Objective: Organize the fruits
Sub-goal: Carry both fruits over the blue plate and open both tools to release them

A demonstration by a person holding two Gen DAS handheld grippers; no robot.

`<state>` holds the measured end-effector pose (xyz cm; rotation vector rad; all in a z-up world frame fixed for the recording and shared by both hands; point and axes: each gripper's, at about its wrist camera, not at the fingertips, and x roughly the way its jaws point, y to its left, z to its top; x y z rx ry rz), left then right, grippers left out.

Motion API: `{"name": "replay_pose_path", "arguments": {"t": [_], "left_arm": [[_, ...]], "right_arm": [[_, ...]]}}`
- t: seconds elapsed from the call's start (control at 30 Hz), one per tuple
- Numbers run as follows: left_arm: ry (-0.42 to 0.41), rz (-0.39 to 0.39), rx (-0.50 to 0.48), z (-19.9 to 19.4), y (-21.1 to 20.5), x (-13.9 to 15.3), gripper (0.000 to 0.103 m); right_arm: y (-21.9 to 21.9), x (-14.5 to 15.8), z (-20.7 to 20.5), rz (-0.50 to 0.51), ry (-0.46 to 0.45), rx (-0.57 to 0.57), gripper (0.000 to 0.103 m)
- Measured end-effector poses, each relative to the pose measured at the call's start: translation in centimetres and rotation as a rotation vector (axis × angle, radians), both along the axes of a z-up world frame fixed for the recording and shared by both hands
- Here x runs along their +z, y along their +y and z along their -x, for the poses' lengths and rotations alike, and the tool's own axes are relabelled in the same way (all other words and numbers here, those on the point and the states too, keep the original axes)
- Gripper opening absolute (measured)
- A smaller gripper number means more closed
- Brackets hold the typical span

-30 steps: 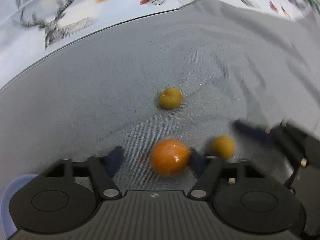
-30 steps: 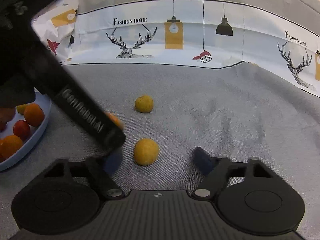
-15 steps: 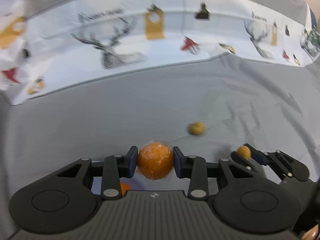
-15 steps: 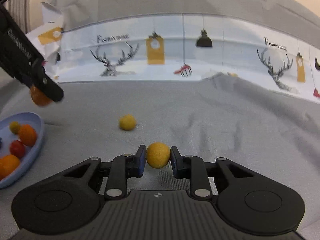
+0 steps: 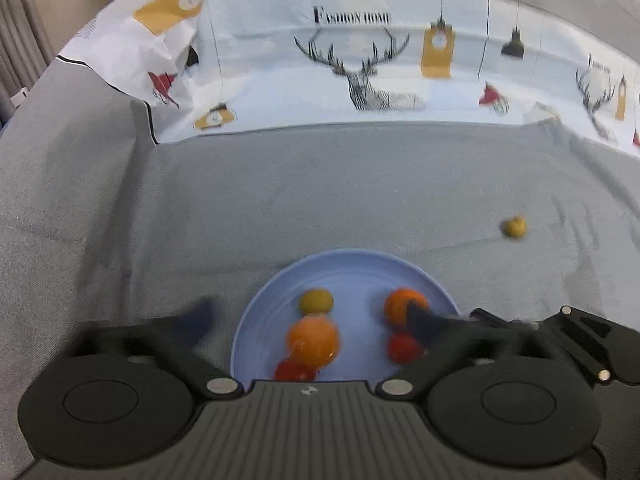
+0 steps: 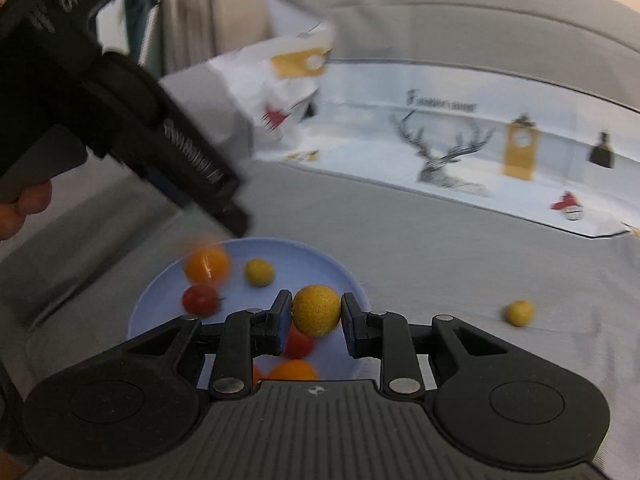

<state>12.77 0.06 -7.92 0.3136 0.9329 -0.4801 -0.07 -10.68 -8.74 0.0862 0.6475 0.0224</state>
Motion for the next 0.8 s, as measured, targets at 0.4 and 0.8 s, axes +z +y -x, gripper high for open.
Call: {"name": "replay_pose_path", "arguments": {"t": [0.4, 0.8], "left_arm": [[0.111, -0.086, 0.076, 1.9, 1.4, 3.4, 0.103], [-0.024, -0.082, 0.016, 7.2, 3.3, 7.6, 0.103]], "right_arm": [[-1.6, 4.5, 2.2, -0.047, 0.179, -0.137, 0.098], [1.1, 11.7, 4.8, -0.140, 0.276, -0.237, 0.102]]}}
